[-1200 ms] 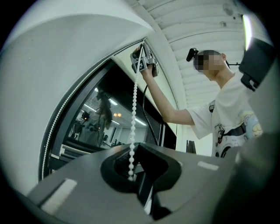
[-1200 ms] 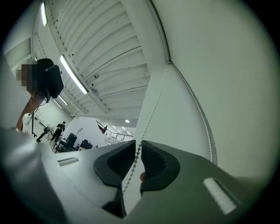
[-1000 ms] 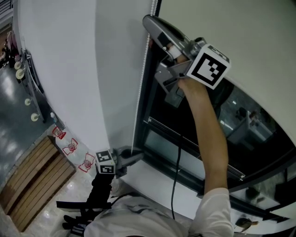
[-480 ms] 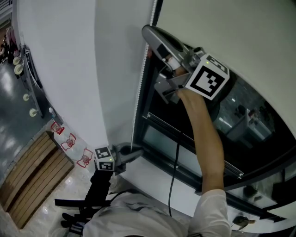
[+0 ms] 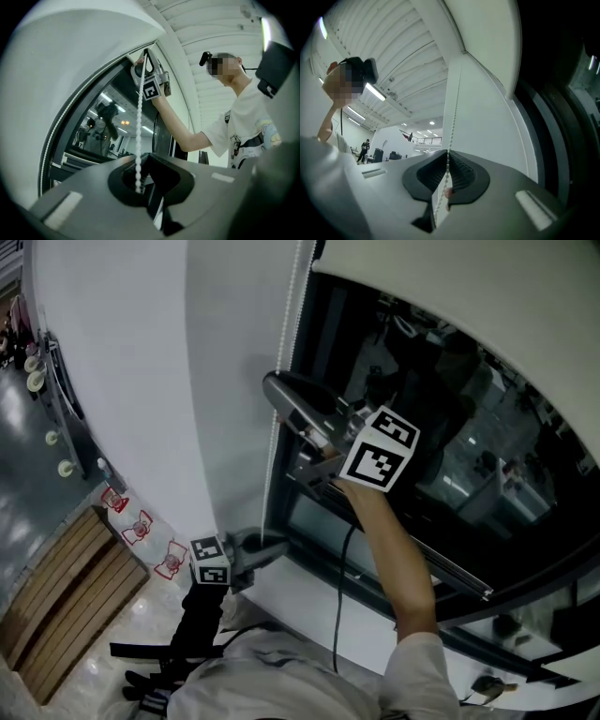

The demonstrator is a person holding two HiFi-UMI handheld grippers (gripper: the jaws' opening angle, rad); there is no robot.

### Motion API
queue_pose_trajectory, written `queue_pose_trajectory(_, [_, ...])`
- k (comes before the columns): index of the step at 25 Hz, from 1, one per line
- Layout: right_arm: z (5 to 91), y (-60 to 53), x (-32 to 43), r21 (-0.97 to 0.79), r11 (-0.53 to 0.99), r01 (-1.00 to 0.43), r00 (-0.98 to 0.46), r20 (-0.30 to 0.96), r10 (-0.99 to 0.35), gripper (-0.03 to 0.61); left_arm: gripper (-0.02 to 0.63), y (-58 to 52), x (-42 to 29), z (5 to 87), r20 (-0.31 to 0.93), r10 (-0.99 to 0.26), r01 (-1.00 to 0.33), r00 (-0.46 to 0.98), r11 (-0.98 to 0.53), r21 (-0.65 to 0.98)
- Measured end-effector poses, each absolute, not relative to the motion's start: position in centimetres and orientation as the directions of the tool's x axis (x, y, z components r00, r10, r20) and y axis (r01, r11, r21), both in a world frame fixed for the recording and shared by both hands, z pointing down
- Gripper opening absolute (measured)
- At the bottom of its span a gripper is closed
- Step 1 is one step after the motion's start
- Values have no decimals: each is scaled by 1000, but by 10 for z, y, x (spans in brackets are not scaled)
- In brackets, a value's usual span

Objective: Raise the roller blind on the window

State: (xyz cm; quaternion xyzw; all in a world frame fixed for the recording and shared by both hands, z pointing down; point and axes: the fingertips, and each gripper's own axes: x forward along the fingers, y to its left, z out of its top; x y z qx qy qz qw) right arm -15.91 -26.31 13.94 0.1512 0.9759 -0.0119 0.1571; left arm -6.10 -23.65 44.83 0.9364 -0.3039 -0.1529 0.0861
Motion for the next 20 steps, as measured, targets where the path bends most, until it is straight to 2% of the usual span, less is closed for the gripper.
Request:
queue_pose_trajectory(10, [243,-256,-159,-29,955,296,-939,-195,285,14,-2,-236,-62,449,-228,-599,-545,768,-797,259])
queue_pose_trajectory(20, [297,-245,-153,-110,945,308,-944,-159,290,14,-2,-239,-62,446,-225,-599,-547,769,-798,253])
